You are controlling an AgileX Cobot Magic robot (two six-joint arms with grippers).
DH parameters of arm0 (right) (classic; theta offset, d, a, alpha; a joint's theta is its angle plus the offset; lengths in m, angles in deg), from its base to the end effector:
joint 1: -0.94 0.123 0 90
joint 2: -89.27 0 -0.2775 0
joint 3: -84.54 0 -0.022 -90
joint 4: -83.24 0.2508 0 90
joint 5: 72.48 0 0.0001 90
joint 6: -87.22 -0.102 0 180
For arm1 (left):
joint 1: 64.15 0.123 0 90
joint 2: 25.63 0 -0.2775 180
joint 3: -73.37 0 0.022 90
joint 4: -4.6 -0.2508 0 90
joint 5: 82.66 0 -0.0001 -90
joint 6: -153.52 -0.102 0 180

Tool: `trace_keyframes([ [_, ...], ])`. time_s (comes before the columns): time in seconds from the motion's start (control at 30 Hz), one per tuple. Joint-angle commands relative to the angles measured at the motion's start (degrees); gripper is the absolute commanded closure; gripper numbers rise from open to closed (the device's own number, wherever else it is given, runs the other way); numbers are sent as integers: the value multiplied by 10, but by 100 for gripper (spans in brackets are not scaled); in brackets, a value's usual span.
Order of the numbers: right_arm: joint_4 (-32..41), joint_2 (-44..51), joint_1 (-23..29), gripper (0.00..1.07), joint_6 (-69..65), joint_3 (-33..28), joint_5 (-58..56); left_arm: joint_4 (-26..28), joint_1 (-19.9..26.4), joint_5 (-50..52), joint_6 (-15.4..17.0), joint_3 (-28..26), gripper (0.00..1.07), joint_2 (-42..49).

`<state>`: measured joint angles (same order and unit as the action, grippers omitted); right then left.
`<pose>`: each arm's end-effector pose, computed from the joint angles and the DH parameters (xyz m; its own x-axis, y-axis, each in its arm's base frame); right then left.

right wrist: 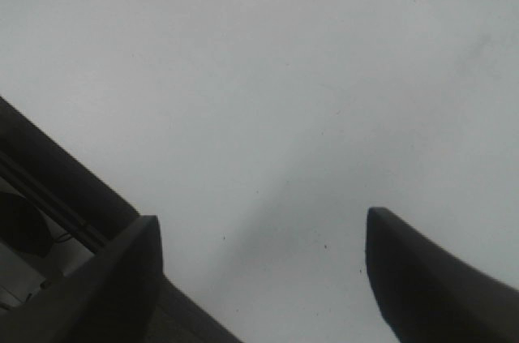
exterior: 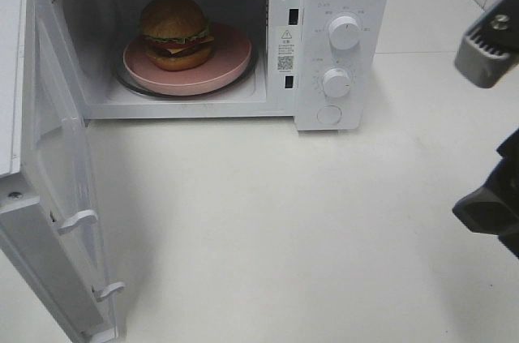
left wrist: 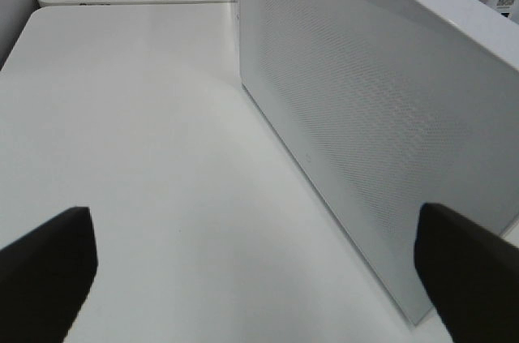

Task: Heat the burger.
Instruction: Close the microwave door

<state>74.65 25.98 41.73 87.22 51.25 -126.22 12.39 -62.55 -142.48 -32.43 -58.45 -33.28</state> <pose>0.1424 0.1066 0.2763 -0.5995 -0.6340 -0.4886 -0.6589 0.7374 -0.1484 0.0119 -0.0116 0.2754 -0.4261 0.0230 -0.9044 0.0931 0.9955 -0.0185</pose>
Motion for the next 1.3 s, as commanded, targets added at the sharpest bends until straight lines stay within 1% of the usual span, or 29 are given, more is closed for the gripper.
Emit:
trace_keyframes([
  [0.03, -3, 27, -2, 38, -10, -3, -26, 3, 1, 4, 4, 2, 7, 10],
  [0.1, -2, 63, -2, 38, -18, -3, -44, 3, 1, 4, 4, 2, 7, 10],
  [0.33, -6, 129, -2, 38, -28, -4, -77, 3, 1, 4, 4, 2, 7, 10],
  [0.37, -5, 154, -2, 38, -28, -10, -82, 3, 1, 4, 4, 2, 7, 10],
  [0.43, -5, 166, -2, 38, -28, -15, -83, 3, 1, 4, 4, 2, 7, 10],
  [0.47, -6, 198, -2, 38, -28, -27, -87, 3, 1, 4, 4, 2, 7, 10],
  [0.53, -9, 210, -2, 38, -28, -32, -87, 3, 1, 4, 4, 2, 7, 10],
  [0.6, -16, 245, -3, 38, -29, -57, -92, 3, 1, 4, 4, 2, 7, 10],
  [0.63, -17, 260, -3, 38, -36, -79, -93, 3, 1, 4, 4, 2, 7, 10],
  [0.67, -17, 260, -3, 38, -36, -79, -93, 3, 1, 4, 4, 2, 7, 10],
  [0.73, -17, 273, -3, 38, -55, -106, -89, 3, 1, 4, 4, 2, 7, 10],
  [0.83, -17, 278, -9, 38, -71, -120, -84, 3, 1, 4, 4, 2, 7, 10],
  [0.87, -18, 279, -18, 38, -77, -125, -78, 3, 1, 4, 4, 2, 7, 10],
  [0.9, -17, 284, -46, 38, -78, -125, -65, 3, 1, 4, 4, 2, 7, 10],
  [0.93, -17, 284, -46, 38, -78, -125, -65, 3, 1, 4, 4, 2, 7, 10],
  [0.97, -17, 288, -65, 38, -77, -125, -58, 3, 1, 4, 4, 2, 7, 10],
  [1.0, -17, 299, -99, 38, -65, -125, -46, 3, 1, 4, 4, 2, 7, 10],
  [1.03, -17, 299, -99, 38, -65, -125, -46, 3, 1, 4, 4, 2, 7, 10],
  [1.07, -15, 303, -115, 38, -61, -125, -43, 3, 1, 4, 4, 2, 7, 10],
  [1.1, -14, 316, -155, 38, -46, -125, -43, 3, 1, 4, 4, 2, 7, 10],
  [1.13, -14, 316, -155, 38, -46, -125, -43, 3, 1, 4, 4, 2, 7, 10],
  [1.17, -14, 323, -175, 38, -41, -127, -43, 3, 1, 4, 4, 2, 7, 10],
  [1.2, -14, 339, -207, 38, -34, -139, -42, 3, 1, 4, 4, 2, 7, 10],
  [1.23, -14, 339, -207, 38, -34, -139, -42, 3, 1, 4, 4, 2, 7, 10],
  [1.3, -1, 366, -241, 38, -32, -146, -30, 3, 1, 4, 4, 2, 7, 10],
])
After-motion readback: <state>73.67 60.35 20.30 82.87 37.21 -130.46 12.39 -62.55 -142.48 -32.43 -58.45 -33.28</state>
